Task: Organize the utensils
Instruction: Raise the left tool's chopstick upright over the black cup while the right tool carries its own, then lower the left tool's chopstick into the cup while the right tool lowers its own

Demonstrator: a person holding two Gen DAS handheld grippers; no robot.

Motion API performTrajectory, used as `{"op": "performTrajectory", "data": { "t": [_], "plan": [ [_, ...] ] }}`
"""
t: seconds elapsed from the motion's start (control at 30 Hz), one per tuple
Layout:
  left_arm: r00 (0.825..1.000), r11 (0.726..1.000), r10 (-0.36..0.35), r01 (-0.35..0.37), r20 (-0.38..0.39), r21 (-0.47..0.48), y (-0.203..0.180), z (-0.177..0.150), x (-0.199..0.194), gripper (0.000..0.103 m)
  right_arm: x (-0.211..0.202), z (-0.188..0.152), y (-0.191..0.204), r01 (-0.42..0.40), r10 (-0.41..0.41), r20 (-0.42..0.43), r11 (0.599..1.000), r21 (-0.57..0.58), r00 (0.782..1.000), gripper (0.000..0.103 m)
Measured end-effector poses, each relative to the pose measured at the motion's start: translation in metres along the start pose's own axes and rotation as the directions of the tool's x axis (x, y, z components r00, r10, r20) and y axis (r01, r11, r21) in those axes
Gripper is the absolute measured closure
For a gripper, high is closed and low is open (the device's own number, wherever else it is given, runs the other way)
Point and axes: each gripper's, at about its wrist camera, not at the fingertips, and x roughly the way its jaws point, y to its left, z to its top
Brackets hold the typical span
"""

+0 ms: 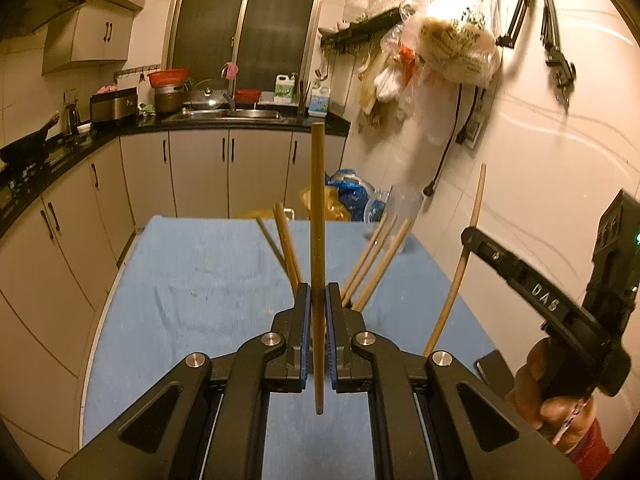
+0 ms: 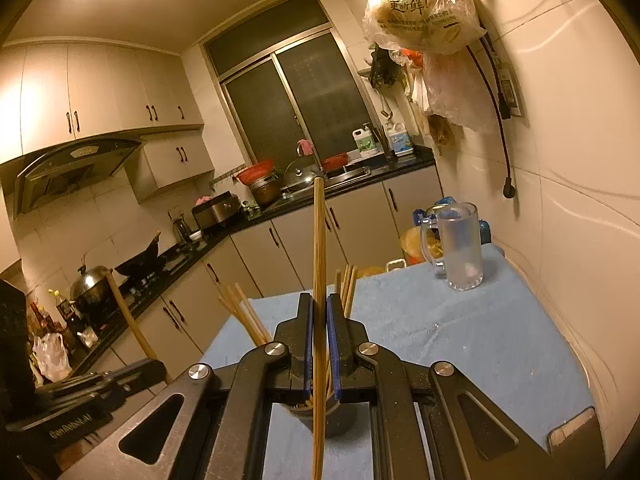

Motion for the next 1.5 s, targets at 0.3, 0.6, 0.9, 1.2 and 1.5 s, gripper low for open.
{"op": "performTrajectory", "data": {
  "t": [0.3, 0.6, 0.9, 1.2, 1.5],
  "plan": [
    [0.999, 1.000, 0.002, -0.002, 0.049, -0.007, 0.003, 0.039, 0.004, 0.096, 0.019, 0.024, 0.011, 0.011, -0.011, 0.037, 1.000, 0.004, 0.999, 0.095],
    [0.998, 0.999, -0.007, 0.010, 0.055, -0.052, 0.017, 0.060, 0.032, 0.096, 0.051, 0.035, 0.023, 0.033, -0.032, 0.072, 0.999, -0.008, 0.997, 0.095],
    [0.999, 0.996, -0.029, 0.031, 0.028, -0.084, 0.024, 0.057, 0.069, 0.096, 0.087, 0.025, 0.032, 0.069, -0.064, 0.082, 0.996, -0.054, 0.995, 0.095],
    [0.999, 0.995, -0.043, 0.044, 0.012, -0.089, 0.029, 0.041, 0.090, 0.096, 0.101, 0.005, 0.027, 0.066, -0.063, 0.050, 0.995, -0.073, 0.997, 0.095],
    [1.000, 0.997, -0.016, 0.017, 0.018, -0.073, 0.028, 0.022, 0.089, 0.096, 0.080, -0.016, 0.026, 0.065, -0.059, 0.055, 0.992, -0.109, 0.997, 0.095]
  ]
}}
